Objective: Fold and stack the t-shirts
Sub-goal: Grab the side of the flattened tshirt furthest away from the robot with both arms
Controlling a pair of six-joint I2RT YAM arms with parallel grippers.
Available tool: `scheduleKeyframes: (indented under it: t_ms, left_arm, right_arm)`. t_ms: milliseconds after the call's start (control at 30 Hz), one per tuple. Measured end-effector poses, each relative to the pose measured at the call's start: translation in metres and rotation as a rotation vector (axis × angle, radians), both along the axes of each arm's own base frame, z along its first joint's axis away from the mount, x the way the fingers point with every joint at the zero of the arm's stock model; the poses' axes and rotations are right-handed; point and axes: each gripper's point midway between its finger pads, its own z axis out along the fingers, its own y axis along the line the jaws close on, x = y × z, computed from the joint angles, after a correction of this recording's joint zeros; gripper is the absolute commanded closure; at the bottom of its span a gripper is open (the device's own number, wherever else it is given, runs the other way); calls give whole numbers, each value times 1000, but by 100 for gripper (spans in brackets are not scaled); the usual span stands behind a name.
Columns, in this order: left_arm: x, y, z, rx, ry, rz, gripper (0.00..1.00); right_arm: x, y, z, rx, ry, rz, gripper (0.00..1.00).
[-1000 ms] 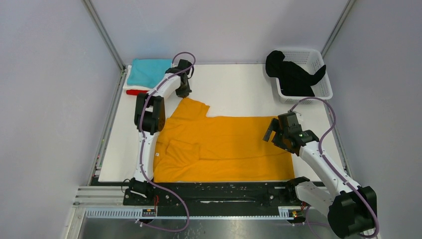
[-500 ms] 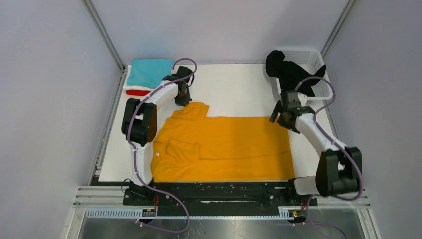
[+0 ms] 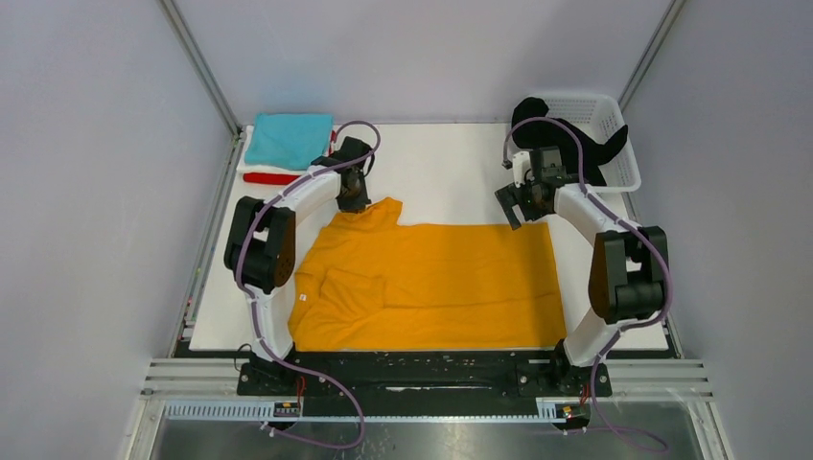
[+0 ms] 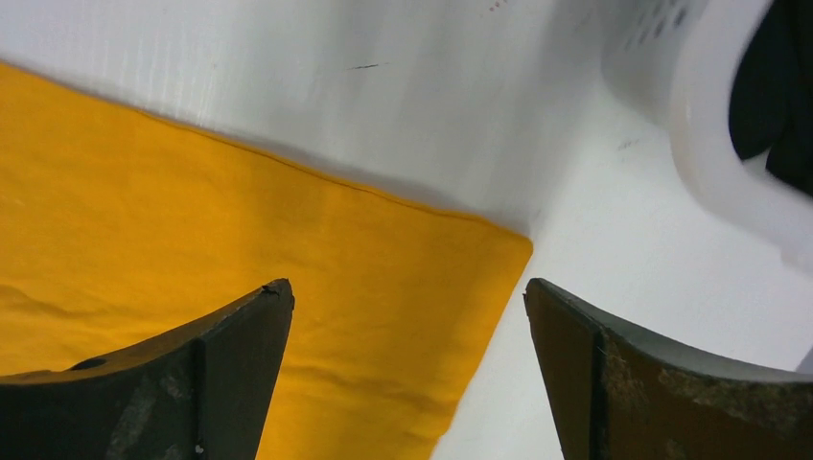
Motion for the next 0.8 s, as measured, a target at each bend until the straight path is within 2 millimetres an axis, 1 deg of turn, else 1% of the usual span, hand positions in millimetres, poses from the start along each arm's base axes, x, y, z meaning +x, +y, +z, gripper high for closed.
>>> scheduleKeyframes:
  t_ms: [133, 233, 300, 433, 467, 533, 567, 667, 800]
  left_arm:
    - [-7, 2, 3, -1, -3, 1, 100]
    - [-6, 2, 11, -8, -21, 1, 100]
    - [-5, 2, 18, -14, -40, 0, 100]
    - [-2, 1, 28, -25, -74, 0, 100]
    - [-3, 1, 29, -26, -77, 0, 100]
    - [-4, 2, 29, -25, -76, 0, 100]
    - [-4, 2, 28, -24, -75, 0, 100]
    - [-7, 3, 25, -21, -71, 2, 100]
    - [-9, 4, 23, -17, -64, 2, 100]
  right_arm:
    - [15, -5, -6, -25, 44, 73, 2]
    - [20, -12, -16, -53, 94, 110, 6]
    - [18, -17, -25, -77, 144, 152, 7]
    - [7, -25, -39, -119, 262, 242, 9]
    - [6, -27, -41, -125, 280, 257, 10]
    - [6, -29, -43, -141, 304, 283, 18]
    - [8, -30, -42, -147, 309, 295, 18]
    - [12, -31, -44, -157, 334, 326, 24]
    - [15, -36, -51, -183, 391, 350, 25]
